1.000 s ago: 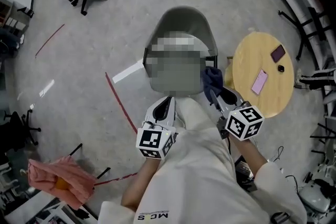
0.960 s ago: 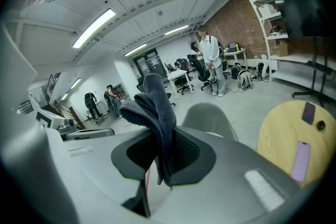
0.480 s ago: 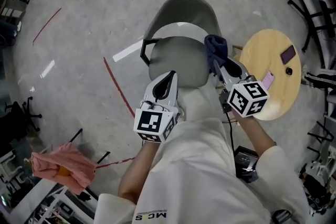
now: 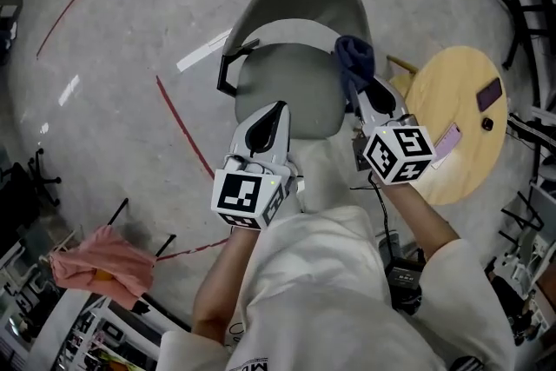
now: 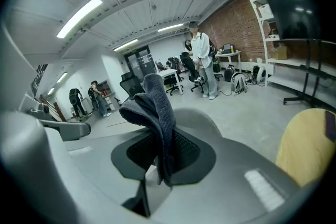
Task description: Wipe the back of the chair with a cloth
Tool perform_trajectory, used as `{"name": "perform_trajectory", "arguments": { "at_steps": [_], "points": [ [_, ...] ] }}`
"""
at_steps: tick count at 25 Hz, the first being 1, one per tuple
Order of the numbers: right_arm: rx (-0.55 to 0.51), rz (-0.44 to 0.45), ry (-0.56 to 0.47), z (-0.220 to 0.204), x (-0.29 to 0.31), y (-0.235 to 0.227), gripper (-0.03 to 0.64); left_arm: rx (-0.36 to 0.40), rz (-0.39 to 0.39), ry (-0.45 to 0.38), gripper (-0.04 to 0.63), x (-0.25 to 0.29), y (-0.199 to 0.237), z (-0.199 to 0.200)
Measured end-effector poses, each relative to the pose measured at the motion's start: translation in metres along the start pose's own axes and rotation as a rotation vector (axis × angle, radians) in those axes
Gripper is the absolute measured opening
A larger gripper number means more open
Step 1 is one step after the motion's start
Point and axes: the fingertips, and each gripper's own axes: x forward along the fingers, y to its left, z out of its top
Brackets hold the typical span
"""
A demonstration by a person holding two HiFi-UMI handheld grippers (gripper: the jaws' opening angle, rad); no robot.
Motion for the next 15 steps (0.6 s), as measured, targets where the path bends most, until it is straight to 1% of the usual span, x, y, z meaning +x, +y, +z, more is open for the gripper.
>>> {"name": "perform_trajectory", "arguments": {
  "at_steps": [2,5,10,15],
  "points": [
    [0.02,-0.042,-0.011,-0.005,0.014,-0.012,0.078,0.021,-0.001,0.002,0.002,0.013,0.006,-0.004],
    [0.082,-0.11,-0.037,-0.014,0.034,-0.03,0.066,0.054,0.004,0.008,0.0,0.033,0.016,-0.01],
    [0.053,-0.164,-0.062,-0.025,0.067,-0.048,0.066,0.057,0.0,0.017,0.0,0.065,0.024,-0.019],
    [0.094,-0.212,-0.069,-0.036,0.092,-0.073,0.067,0.061,0.001,0.029,0.002,0.09,0.032,-0.026]
  ]
}}
